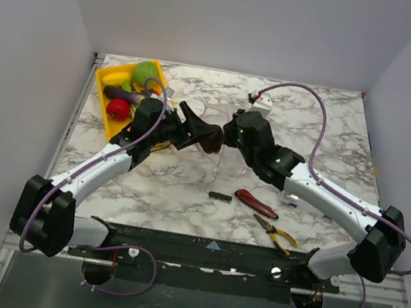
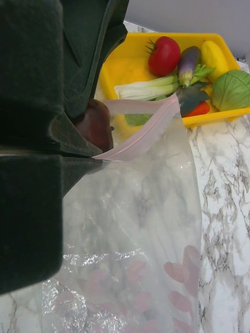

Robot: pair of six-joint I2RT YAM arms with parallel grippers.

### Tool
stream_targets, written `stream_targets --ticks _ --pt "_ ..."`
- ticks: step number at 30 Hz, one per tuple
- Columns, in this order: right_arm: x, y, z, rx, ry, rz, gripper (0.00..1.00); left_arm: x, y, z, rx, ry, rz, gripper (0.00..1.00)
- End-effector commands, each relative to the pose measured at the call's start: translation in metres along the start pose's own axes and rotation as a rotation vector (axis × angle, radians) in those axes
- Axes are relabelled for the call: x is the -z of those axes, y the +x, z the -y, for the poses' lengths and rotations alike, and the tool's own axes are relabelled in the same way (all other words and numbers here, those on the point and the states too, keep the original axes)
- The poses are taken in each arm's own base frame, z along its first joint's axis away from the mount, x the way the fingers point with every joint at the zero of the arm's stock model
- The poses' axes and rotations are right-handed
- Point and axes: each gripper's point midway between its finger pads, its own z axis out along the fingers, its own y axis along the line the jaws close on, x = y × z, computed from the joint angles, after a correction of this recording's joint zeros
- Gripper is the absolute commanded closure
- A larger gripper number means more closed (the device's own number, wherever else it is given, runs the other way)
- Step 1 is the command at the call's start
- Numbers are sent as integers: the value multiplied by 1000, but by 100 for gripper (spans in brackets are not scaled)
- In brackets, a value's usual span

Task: Place the food in the zip-top bag and seal the zipper
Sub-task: Place the fake fruit in the zipper food storage bag, then pick up the fake fruit from the bin.

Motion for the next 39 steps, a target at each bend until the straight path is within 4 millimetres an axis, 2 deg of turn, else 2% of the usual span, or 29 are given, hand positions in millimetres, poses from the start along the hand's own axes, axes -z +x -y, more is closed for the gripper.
stream_targets --ticks 1,6,13,16,20,24,28,32,36,39 --pt "-1 -3 -4 4 -15 14 100 11 -7 7 -66 -35 43 19" --pt "-3 1 -3 8 -8 7 100 28 -5 5 -184 -71 44 10" --pt "-5 1 0 19 7 9 100 63 -11 1 -397 -108 61 9" --pt "-5 2 3 28 20 13 100 77 -18 -12 -463 -168 57 8" --pt "-6 2 9 43 45 18 100 95 -37 -35 -481 -274 105 8" --pt "-7 3 12 57 61 17 100 112 -65 -57 -438 -373 215 8" --pt "-8 3 14 68 70 17 100 124 -99 -95 -277 -561 366 6" --pt "-7 4 18 76 85 22 100 120 -120 -121 -95 -621 424 5" --pt "-7 3 21 88 99 28 100 114 -140 -135 16 -666 466 6" --pt "-6 3 23 93 105 28 100 121 -169 -154 81 -738 543 8"
